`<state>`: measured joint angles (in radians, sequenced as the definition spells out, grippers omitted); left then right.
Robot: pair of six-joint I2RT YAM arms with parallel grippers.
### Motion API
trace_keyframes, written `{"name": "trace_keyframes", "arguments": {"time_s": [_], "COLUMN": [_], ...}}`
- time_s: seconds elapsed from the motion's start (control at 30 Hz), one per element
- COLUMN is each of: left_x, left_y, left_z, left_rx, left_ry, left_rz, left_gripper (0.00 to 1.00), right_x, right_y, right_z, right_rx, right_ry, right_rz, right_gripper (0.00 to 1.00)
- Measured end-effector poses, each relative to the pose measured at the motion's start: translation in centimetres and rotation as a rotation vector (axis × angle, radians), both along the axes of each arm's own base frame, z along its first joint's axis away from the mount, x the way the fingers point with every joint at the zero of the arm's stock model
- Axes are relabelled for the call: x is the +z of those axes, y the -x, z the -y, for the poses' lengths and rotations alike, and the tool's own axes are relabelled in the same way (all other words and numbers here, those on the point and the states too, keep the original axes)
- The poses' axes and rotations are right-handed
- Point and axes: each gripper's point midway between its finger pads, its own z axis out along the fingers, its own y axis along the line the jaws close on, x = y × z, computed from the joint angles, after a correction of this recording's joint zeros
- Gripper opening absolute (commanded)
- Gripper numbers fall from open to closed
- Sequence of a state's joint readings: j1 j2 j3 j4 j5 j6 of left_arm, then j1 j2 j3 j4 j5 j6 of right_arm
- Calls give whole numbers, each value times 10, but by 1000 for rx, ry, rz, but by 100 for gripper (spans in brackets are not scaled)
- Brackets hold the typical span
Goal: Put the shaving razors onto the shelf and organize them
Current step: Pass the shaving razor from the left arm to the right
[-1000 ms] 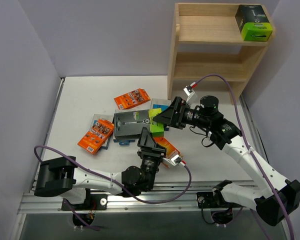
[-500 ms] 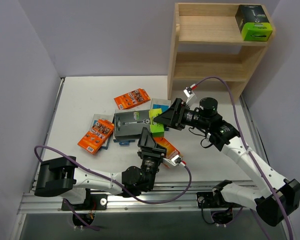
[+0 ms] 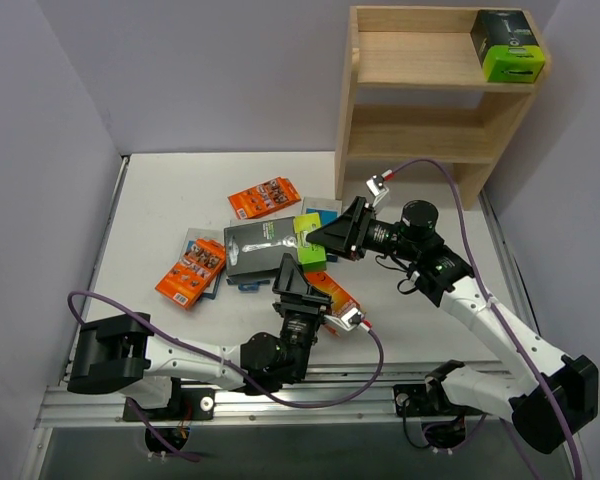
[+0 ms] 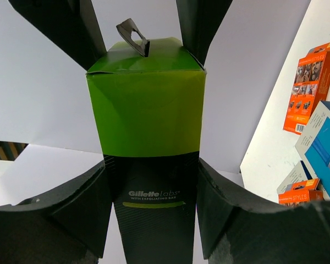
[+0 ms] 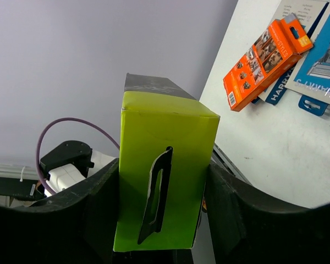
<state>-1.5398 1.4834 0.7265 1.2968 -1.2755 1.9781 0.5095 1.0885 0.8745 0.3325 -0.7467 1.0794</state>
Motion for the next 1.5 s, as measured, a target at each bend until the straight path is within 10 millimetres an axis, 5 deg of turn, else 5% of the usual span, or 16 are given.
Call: {"name": "trace_keyframes", "arguments": {"time_s": [0.23,0.83,0.87,1.5], "left_x": [-1,-6,-7,-10], "left_y": [1,-4,-5,-9], "left_z": [0,-12,-15,-28], "left_rx": [1,-12,1,41], "left_ry": [1,60,67,154], "left_rz": [-4,-10,-15,-47], "left_gripper": [6,85,96,94], "right_x": [-2,-2,-2,-8], "right_y": [0,12,14,18], "right_z": [0,10,11,17], "right_rx": [0,-4,1,-31], "right_ry": [-12,-11,-13,-4], "right_rz": [-8,7,11,9], "right_gripper": [0,0,0,0]}}
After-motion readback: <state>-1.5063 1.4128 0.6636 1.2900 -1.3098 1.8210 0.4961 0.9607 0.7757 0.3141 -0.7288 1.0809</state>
